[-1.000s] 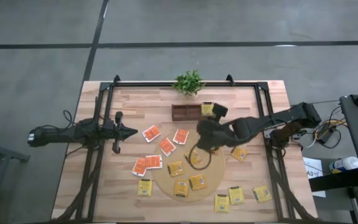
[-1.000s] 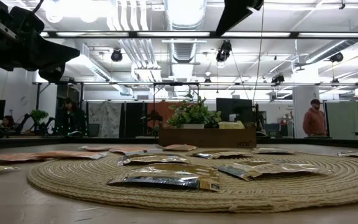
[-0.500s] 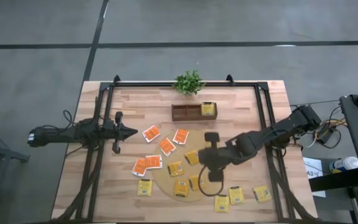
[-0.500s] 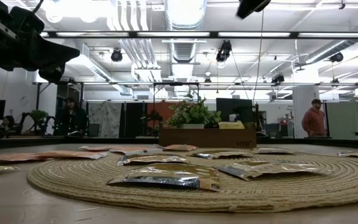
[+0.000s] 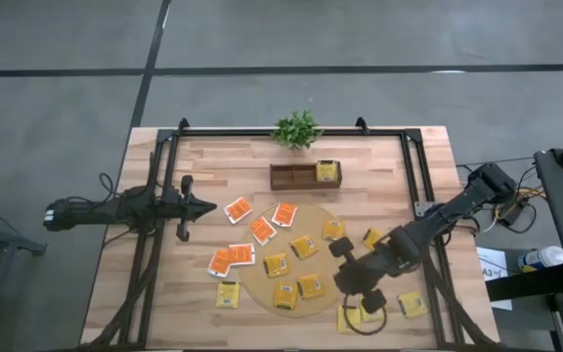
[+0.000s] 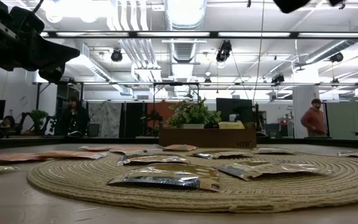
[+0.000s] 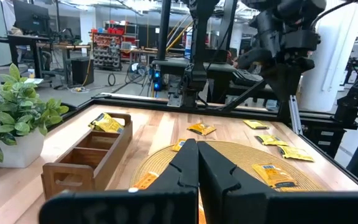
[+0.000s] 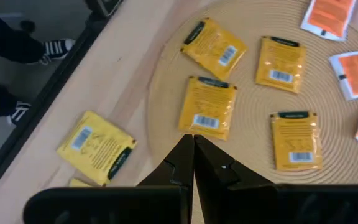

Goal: Pick & Place Tea
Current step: Put the yellow tea bag into the right section of the wooden organizer

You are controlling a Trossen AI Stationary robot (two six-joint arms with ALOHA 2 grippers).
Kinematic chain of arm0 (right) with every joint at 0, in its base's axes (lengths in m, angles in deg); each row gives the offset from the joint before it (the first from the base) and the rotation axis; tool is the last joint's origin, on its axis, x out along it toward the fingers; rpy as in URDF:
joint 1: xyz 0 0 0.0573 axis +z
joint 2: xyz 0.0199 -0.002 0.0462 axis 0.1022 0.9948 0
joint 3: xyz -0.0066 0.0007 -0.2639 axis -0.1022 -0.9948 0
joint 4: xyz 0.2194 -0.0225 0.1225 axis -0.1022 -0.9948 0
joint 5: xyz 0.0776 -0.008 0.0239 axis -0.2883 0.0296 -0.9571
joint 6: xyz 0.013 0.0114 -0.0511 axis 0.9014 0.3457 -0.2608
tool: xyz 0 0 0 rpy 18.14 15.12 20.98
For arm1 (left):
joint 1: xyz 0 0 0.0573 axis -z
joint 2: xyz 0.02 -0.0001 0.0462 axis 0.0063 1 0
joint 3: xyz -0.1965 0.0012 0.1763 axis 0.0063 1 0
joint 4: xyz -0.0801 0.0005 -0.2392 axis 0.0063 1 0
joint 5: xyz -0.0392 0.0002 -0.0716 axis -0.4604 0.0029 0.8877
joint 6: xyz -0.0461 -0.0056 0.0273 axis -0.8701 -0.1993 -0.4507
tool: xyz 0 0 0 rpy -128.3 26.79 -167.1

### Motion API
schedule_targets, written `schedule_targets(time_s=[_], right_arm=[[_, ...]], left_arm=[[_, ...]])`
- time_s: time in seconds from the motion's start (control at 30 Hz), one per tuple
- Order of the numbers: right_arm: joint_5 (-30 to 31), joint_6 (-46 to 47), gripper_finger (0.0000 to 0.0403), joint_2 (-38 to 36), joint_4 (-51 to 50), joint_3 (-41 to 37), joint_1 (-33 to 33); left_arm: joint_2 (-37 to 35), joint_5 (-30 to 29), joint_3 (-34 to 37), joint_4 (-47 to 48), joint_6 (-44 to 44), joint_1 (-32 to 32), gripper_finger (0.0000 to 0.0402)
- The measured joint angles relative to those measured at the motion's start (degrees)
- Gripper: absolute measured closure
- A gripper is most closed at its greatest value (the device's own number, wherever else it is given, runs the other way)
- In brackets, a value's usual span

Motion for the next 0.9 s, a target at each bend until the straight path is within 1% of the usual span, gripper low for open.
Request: schedule_targets(time_s=[0.27, 0.43, 0.53, 0.67, 0.83, 0.9], right_arm=[[0.04, 0.18, 0.0394, -5.81, 7.47, -9.83, 3.37], [0.33, 0.19, 0.0394, -8.28, 10.62, -13.32, 3.68], [0.53, -0.23, 0.0394, -9.25, 14.95, -15.11, 3.64], [0.6, -1.47, 0.0394, -9.18, 21.72, -16.83, 3.23], [0.74, -1.29, 0.0394, -7.03, 23.31, -16.48, 2.32], [1.85, -1.29, 0.0394, -6.06, 23.81, -15.78, 2.3]], left_arm=[[0.02, 0.0, 0.0, -0.02, 0.0, 0.0, 0.0402], [0.02, 0.0, 0.01, -0.02, -0.02, 0.0, 0.0402], [0.02, 0.0, 0.02, -0.02, -0.02, 0.0, 0.0402], [0.02, -0.01, 0.01, 0.0, -0.01, -0.02, 0.0402], [0.02, 0.0, 0.02, 0.0, 0.0, 0.0, 0.0402], [0.02, 0.0, 0.02, -0.02, -0.01, -0.02, 0.0402]])
